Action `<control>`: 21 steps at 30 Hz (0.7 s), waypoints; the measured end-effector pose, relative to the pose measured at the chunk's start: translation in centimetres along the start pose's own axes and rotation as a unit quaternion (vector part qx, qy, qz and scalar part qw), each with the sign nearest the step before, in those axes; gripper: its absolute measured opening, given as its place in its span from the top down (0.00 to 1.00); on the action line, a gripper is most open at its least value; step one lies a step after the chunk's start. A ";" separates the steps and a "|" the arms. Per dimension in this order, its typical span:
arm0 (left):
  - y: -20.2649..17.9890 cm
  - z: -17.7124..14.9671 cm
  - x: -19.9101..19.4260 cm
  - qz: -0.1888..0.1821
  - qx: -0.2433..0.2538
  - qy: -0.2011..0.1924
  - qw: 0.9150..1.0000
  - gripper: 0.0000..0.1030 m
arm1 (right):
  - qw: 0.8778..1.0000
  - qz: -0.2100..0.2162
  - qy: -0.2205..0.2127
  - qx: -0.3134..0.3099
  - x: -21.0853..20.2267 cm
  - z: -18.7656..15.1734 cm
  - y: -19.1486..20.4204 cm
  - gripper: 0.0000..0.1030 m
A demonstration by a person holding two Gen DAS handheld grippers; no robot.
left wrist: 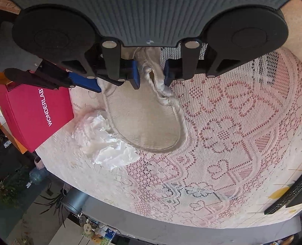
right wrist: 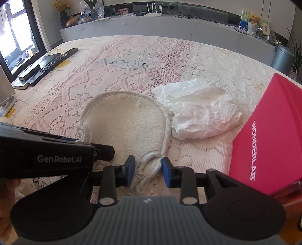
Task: Organize soft objects
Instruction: 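Grasp the beige cloth pouch rim with the left tool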
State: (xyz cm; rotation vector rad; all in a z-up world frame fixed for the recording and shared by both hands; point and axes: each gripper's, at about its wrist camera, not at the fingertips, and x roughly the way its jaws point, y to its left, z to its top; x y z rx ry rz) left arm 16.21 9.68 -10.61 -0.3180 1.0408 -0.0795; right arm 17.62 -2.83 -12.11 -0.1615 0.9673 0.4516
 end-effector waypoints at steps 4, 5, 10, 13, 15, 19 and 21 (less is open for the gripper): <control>-0.8 0.0 0.3 -0.009 0.014 -0.007 1.000 0.77 | 1.000 -0.002 -0.001 -0.004 0.0 -0.1 0.1 0.69; -0.8 0.0 0.3 -0.008 0.015 -0.008 1.000 0.78 | 1.000 -0.002 -0.002 -0.005 0.0 -0.1 0.1 0.69; -0.4 0.0 0.2 -0.001 0.004 -0.013 1.000 0.90 | 1.000 -0.001 0.001 -0.009 0.0 0.1 0.2 0.68; -0.4 0.0 -0.3 -0.002 0.004 -0.025 1.000 0.91 | 1.000 0.000 0.004 -0.011 -0.1 0.3 0.2 0.67; -0.5 0.0 -0.8 -0.003 0.006 -0.040 0.999 0.92 | 1.000 0.001 0.000 -0.015 -0.5 0.5 0.3 0.67; 0.0 0.1 -2.4 0.006 -0.007 -0.077 0.997 0.92 | 0.999 -0.012 -0.022 -0.037 -1.9 0.9 0.9 0.53; 0.6 0.3 -3.0 0.014 -0.022 -0.095 0.995 0.92 | 0.998 -0.023 -0.040 -0.047 -2.8 1.2 1.1 0.43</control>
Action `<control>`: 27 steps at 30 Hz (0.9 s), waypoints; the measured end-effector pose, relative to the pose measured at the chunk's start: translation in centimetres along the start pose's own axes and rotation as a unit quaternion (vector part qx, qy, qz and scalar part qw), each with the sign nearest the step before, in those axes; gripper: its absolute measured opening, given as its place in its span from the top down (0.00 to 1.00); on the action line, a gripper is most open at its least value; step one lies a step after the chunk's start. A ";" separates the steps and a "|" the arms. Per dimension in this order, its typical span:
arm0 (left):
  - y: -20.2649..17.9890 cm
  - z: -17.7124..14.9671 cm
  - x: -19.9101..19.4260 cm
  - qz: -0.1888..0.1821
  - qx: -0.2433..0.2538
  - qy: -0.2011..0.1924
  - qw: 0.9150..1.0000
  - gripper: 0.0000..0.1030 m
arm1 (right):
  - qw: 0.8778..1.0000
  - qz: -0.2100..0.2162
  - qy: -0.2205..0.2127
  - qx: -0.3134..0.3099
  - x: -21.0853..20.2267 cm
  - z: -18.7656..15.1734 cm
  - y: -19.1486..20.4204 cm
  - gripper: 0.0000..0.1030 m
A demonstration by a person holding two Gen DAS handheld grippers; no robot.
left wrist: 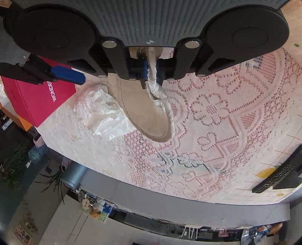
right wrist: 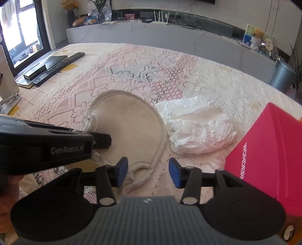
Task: Organize soft objects
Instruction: 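Grasp the beige cloth pouch rim with the left tool, then lower the right tool onto the white tissue bundle and grasp it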
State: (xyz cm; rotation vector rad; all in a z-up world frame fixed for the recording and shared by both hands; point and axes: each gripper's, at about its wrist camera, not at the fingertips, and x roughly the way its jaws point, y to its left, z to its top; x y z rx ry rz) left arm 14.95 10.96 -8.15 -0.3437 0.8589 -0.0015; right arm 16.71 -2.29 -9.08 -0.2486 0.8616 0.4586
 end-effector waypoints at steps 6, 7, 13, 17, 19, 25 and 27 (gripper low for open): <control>0.8 2.2 -0.3 0.049 0.005 -0.039 0.998 0.92 | 0.998 -0.052 -0.023 -0.012 0.3 1.6 -0.2 0.21; 1.0 2.6 -0.2 0.056 0.005 -0.043 0.997 0.92 | 0.998 -0.061 -0.023 -0.009 0.6 1.9 -0.4 0.20; 2.5 3.3 1.0 0.062 -0.016 -0.040 0.997 0.92 | 0.996 -0.084 -0.019 0.011 3.3 3.4 -1.1 0.14; 2.4 3.0 1.4 0.057 -0.012 -0.036 0.998 0.92 | 0.995 -0.101 -0.016 0.019 5.0 4.1 -1.2 0.11; 2.3 2.8 1.7 0.057 -0.009 -0.032 0.998 0.92 | 0.993 -0.108 -0.016 0.032 5.7 4.4 -1.4 0.10; 2.2 2.6 2.2 0.055 -0.001 -0.024 0.998 0.92 | 0.992 -0.096 0.005 0.080 8.1 4.8 -2.7 0.10; 2.3 2.5 2.3 0.056 -0.005 -0.021 0.998 0.92 | 0.991 -0.083 0.020 0.099 8.7 4.6 -3.2 0.11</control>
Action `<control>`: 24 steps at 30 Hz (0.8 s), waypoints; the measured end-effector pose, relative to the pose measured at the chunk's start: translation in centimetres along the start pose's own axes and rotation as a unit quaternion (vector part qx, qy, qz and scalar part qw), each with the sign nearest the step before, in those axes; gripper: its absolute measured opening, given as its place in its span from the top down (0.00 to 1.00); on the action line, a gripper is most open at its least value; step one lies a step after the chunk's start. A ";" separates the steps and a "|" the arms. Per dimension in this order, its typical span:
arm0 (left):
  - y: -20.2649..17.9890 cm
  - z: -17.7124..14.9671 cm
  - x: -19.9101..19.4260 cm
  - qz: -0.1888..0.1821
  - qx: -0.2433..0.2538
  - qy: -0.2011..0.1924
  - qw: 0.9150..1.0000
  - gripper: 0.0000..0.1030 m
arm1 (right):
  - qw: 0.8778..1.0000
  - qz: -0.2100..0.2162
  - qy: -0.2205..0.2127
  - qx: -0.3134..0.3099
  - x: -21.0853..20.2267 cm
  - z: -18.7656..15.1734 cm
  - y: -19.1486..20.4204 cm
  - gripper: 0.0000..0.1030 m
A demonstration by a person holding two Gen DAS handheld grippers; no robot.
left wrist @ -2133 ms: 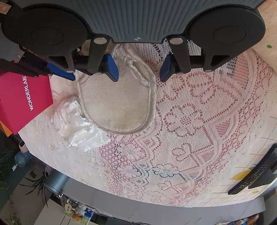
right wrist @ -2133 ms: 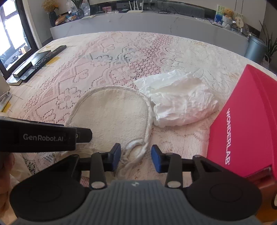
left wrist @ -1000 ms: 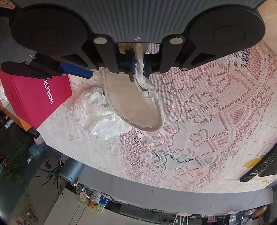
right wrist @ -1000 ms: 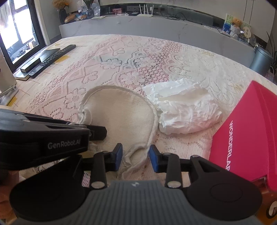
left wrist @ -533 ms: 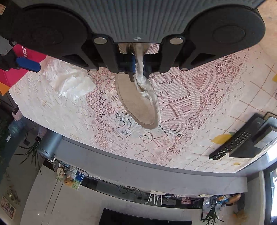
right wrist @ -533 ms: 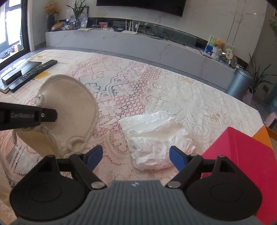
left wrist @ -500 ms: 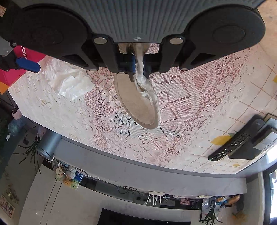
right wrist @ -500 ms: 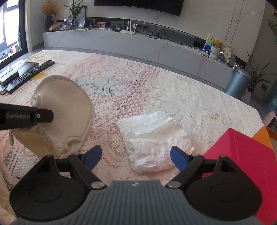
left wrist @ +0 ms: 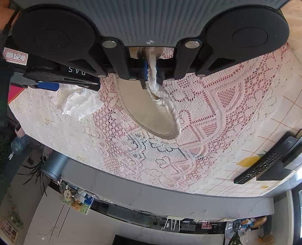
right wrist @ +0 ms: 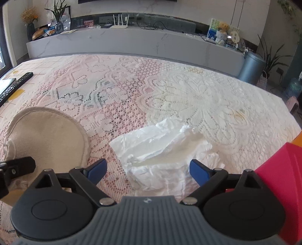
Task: Organize soft objects
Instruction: 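Lower the right tool onto the white tissue bundle and grasp it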
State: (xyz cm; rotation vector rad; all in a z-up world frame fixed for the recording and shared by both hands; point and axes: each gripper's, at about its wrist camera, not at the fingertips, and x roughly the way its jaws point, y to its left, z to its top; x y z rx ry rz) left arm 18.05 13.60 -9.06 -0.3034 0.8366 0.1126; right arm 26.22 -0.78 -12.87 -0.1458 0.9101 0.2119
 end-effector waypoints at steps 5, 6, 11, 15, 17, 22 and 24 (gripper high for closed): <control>0.0 0.0 0.1 0.001 0.001 0.003 1.000 0.92 | 1.000 -0.011 -0.005 -0.006 0.0 -0.5 -0.2 0.38; 0.0 0.0 0.1 0.001 0.002 0.003 1.000 0.92 | 1.000 -0.015 -0.007 -0.010 0.0 -0.5 -0.2 0.41; -0.1 -0.1 0.1 0.002 0.002 0.003 1.000 0.92 | 0.999 -0.031 -0.004 -0.028 -0.2 -0.2 -0.3 0.73; 0.0 0.0 0.0 0.001 0.003 -0.001 1.000 0.92 | 0.998 -0.039 -0.019 -0.044 -1.2 -0.1 -0.3 0.81; -0.1 0.0 -0.2 0.000 0.003 -0.006 1.000 0.92 | 0.998 -0.036 -0.033 -0.047 -2.3 -0.2 -0.1 0.82; -0.1 0.0 -1.3 -0.007 -0.006 -0.024 1.000 0.92 | 0.997 0.004 -0.059 -0.052 -5.6 -0.3 0.5 0.82; -0.1 -0.1 -2.1 -0.011 -0.011 -0.033 0.999 0.92 | 0.996 0.020 -0.064 -0.056 -7.0 -0.4 0.8 0.82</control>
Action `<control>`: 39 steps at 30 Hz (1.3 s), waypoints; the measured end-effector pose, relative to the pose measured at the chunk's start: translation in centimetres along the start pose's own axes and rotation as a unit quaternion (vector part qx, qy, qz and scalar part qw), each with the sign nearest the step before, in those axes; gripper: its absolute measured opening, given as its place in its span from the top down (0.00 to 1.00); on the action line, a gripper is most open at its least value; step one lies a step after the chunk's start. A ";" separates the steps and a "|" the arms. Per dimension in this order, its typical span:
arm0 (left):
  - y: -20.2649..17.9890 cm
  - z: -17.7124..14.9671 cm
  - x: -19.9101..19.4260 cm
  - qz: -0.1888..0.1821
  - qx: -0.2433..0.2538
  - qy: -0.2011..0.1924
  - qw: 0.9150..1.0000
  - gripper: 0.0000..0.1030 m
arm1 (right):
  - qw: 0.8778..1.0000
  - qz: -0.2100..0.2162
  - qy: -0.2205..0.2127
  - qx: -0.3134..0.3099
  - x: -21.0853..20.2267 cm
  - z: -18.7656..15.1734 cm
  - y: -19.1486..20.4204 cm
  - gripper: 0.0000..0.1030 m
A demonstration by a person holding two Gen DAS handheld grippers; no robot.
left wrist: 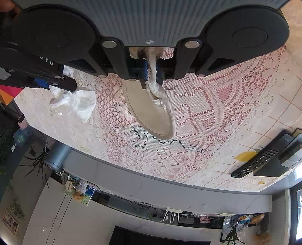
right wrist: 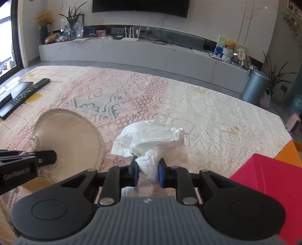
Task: Organize soft objects
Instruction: 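Lower the right tool onto the white tissue bundle and grasp it, then carry the pouch with the left tool while the right tool carries the tissue bundle into the orange box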
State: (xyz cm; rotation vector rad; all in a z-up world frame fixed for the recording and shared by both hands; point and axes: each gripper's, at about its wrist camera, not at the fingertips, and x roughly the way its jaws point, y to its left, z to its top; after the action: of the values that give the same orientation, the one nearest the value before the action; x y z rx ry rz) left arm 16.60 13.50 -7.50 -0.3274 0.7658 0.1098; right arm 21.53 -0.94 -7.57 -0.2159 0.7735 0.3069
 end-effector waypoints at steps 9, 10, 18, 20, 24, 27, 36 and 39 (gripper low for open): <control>-0.4 -0.2 -4.8 -0.022 -0.011 -0.035 0.999 0.92 | 0.998 0.064 -0.016 0.012 -6.1 -0.3 -0.3 0.81; -0.5 -0.3 -5.3 -0.025 -0.014 -0.038 0.999 0.92 | 0.997 0.070 -0.020 0.013 -6.8 -0.4 -0.4 0.81; -3.0 -0.3 -9.6 -0.079 -0.027 -0.049 0.995 0.92 | 0.994 0.090 -0.062 0.019 -13.8 -0.9 -2.9 0.81; -4.0 -0.1 -10.7 -0.098 -0.024 -0.053 0.993 0.92 | 0.993 0.089 -0.074 0.021 -15.5 -1.0 -3.8 0.81; -6.9 -0.1 -12.7 -0.134 -0.007 -0.066 0.989 0.92 | 0.993 0.067 -0.095 0.023 -18.9 -1.3 -6.3 0.81; -9.1 -0.2 -13.6 -0.163 0.004 -0.061 0.985 0.92 | 0.993 0.041 -0.104 0.024 -21.1 -1.8 -8.4 0.81; -16.9 -0.5 -13.6 -0.232 0.058 -0.038 0.970 0.92 | 0.993 -0.021 -0.108 0.052 -25.1 -3.6 -15.9 0.81; -19.5 -0.6 -12.8 -0.254 0.073 -0.020 0.964 0.92 | 0.992 -0.038 -0.107 0.064 -26.1 -4.3 -18.3 0.81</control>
State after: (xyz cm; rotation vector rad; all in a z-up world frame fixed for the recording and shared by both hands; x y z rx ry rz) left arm 11.19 -4.84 5.90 -0.3710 0.6257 -0.4209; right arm 7.57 -24.32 9.47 -0.0895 0.5697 0.2029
